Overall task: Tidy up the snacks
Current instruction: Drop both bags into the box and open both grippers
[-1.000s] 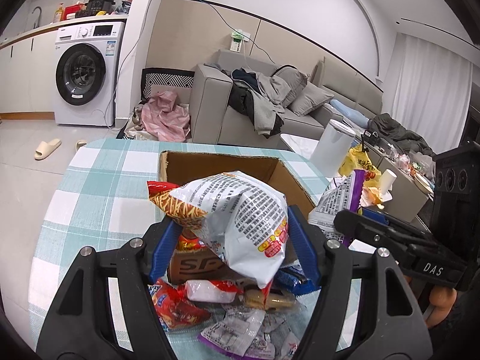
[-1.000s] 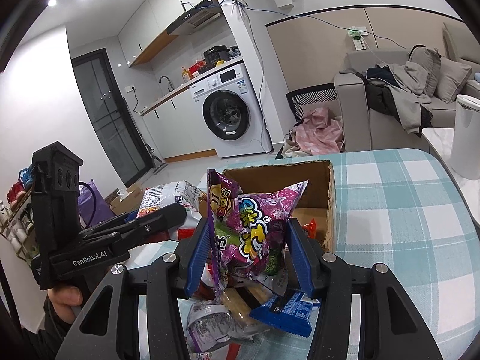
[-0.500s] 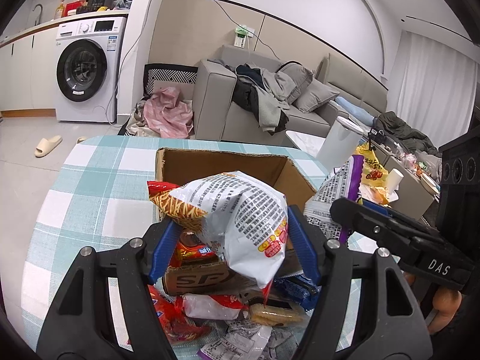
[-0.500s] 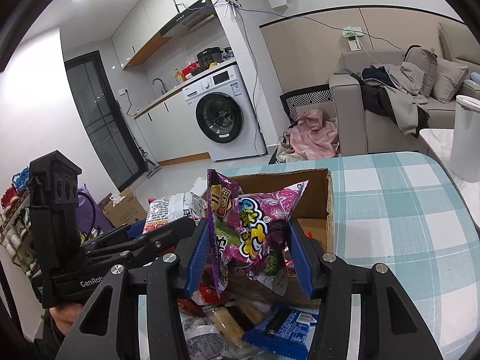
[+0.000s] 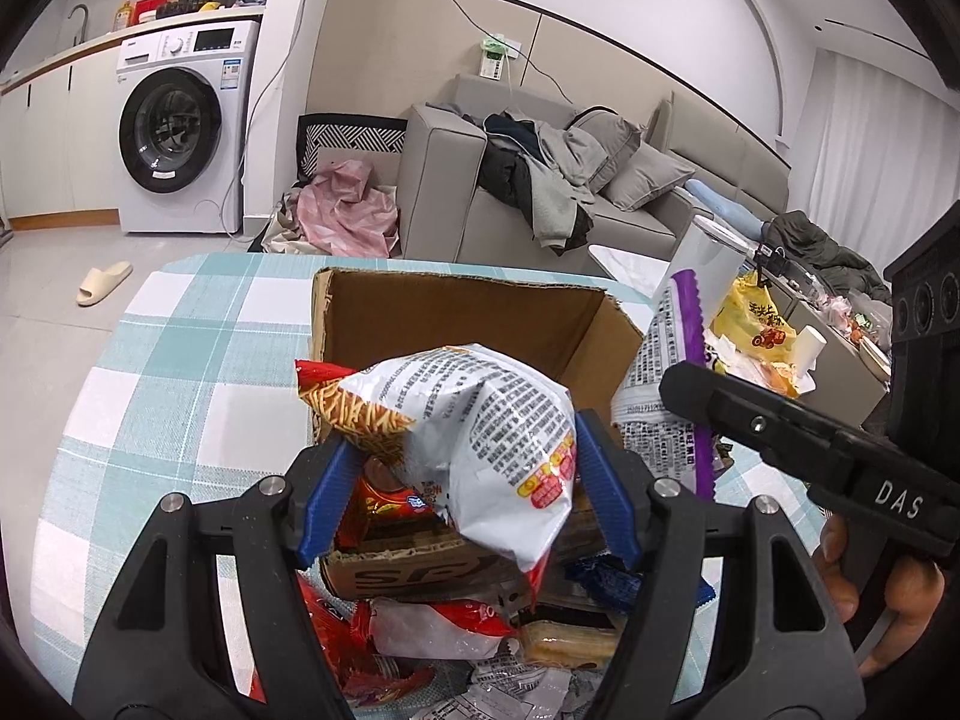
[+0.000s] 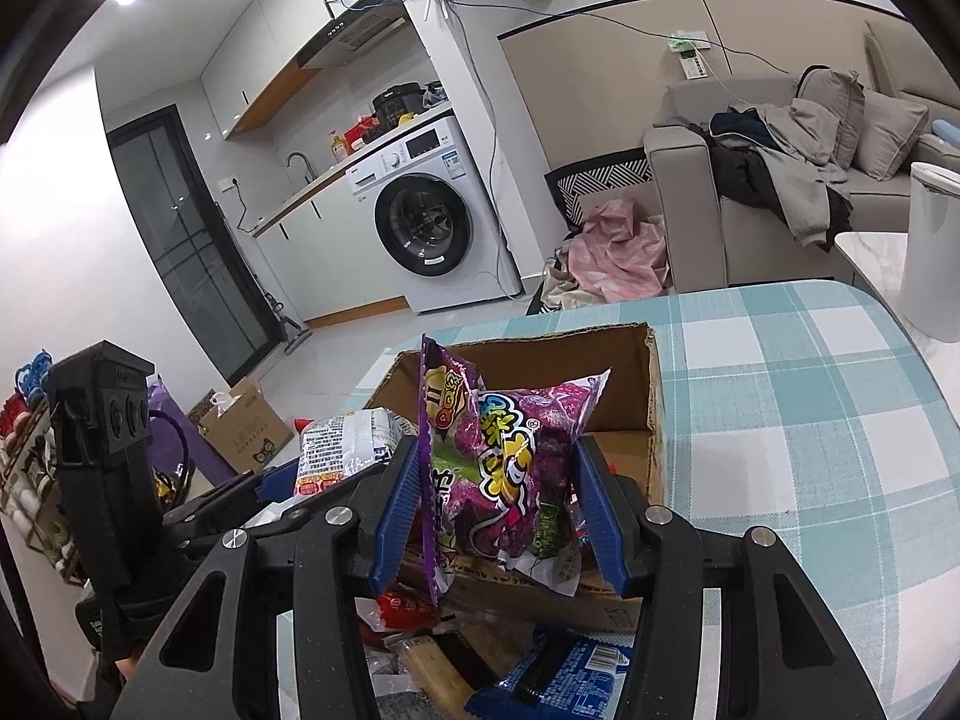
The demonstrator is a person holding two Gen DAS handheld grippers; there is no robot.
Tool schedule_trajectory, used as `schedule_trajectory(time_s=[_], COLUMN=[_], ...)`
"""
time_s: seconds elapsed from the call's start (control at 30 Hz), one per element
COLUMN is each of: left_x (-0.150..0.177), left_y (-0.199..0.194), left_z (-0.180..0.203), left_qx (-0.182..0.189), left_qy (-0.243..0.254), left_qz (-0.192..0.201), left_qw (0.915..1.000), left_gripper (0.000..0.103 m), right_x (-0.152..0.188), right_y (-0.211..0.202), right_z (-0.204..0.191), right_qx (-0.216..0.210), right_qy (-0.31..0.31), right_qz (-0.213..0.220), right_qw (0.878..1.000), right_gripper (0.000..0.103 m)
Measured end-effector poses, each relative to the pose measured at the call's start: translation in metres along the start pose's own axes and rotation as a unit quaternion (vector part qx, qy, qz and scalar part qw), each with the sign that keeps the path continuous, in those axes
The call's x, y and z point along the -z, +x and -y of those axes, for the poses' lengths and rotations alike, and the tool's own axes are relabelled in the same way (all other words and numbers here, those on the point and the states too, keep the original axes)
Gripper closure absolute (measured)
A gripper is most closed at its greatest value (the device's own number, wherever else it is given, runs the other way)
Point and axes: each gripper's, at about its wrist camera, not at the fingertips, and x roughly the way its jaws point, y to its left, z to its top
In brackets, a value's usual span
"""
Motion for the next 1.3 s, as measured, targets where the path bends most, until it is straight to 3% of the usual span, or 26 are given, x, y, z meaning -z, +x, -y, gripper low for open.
schedule_trajectory(time_s=[0.23,0.4,0.53,0.6,0.7,0.8,1.3], left_x=[0.003,0.005,0.007,0.009,0.013,0.019,0.056], left_y=[0.011,0.012,0.001,-0.007,-0.019,-0.031,-0.076], left_z=[-0.002,0.0,0.002,0.003,0.006,0.009,0.014], left_qx=[-0.016,-0.027,-0.02,-0.024,-0.031,-0.034,-0.042], left_qy=[0.014,0.024,0.03,0.036,0.043,0.049,0.058], left_qz=[-0.013,-0.017,-0.011,-0.008,-0.008,-0.007,-0.009], left_qw=[0.9997,0.9992,0.9993,0.999,0.9986,0.9982,0.9974], left_gripper=[0.036,0.032,0.019,0.017,0.016,0.001,0.001], right_x=[0.001,0.005,0.007,0.008,0.013,0.021,0.061], right_y=[0.01,0.004,-0.005,-0.01,-0.019,-0.027,-0.047], right_z=[0.001,-0.003,-0.001,0.002,0.007,0.011,0.022], right_qx=[0.001,0.007,0.016,0.015,0.015,0.019,0.025], right_qy=[-0.006,-0.024,-0.03,-0.025,-0.018,-0.017,-0.013], right_qz=[-0.012,-0.001,0.009,0.009,0.006,0.001,-0.024], right_qw=[1.0,1.0,0.999,1.0,1.0,1.0,0.999], right_gripper=[0.05,0.034,0.018,0.008,0.001,0.001,0.0])
